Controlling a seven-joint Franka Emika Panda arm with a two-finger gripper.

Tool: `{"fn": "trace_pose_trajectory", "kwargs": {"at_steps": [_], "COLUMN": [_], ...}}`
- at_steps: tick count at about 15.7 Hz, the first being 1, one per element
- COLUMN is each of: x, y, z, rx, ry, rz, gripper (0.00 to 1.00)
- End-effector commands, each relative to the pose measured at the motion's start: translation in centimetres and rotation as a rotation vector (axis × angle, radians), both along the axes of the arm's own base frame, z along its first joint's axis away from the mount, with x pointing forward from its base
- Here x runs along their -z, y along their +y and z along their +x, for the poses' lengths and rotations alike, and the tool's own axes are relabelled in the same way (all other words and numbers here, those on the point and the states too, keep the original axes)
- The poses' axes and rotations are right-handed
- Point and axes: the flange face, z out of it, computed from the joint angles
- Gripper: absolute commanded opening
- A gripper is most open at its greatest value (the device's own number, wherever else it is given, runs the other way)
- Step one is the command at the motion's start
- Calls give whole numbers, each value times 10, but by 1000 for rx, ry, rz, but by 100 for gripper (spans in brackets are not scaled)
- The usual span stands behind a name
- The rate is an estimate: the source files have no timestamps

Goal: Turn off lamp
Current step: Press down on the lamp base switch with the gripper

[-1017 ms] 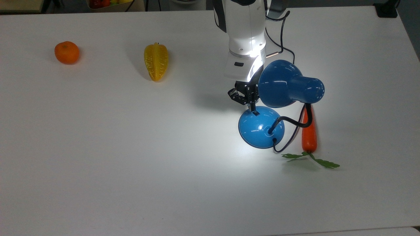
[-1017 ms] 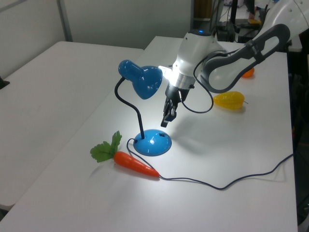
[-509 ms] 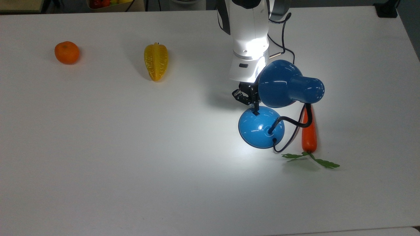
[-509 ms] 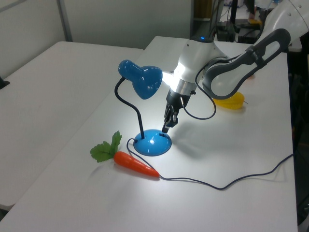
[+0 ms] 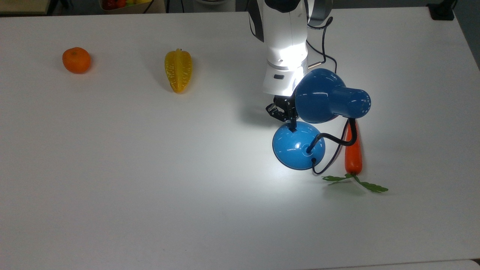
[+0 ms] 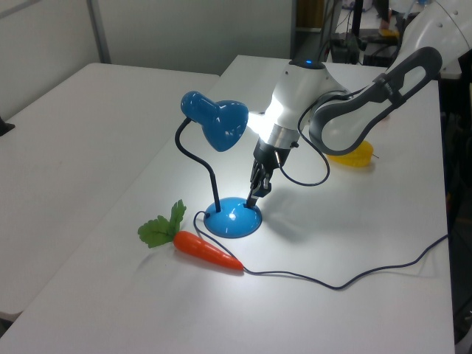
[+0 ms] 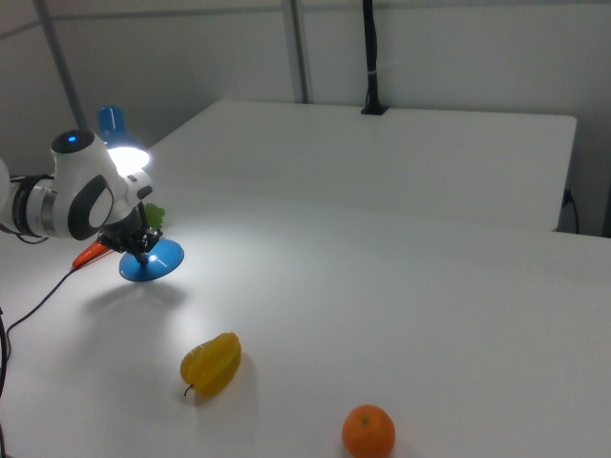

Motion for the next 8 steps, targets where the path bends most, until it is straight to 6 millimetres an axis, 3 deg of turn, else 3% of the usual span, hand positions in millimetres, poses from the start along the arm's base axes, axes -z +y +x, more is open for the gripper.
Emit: {"fn": "trace_pose_trajectory", "kwargs": {"at_steps": [1, 8], "x": [7, 14], "y": [1, 1], "z": [-2, -3], "rx": [-19, -24], "ry": [-27, -35], "rz": [-5, -10], "gripper": [2, 2]}}
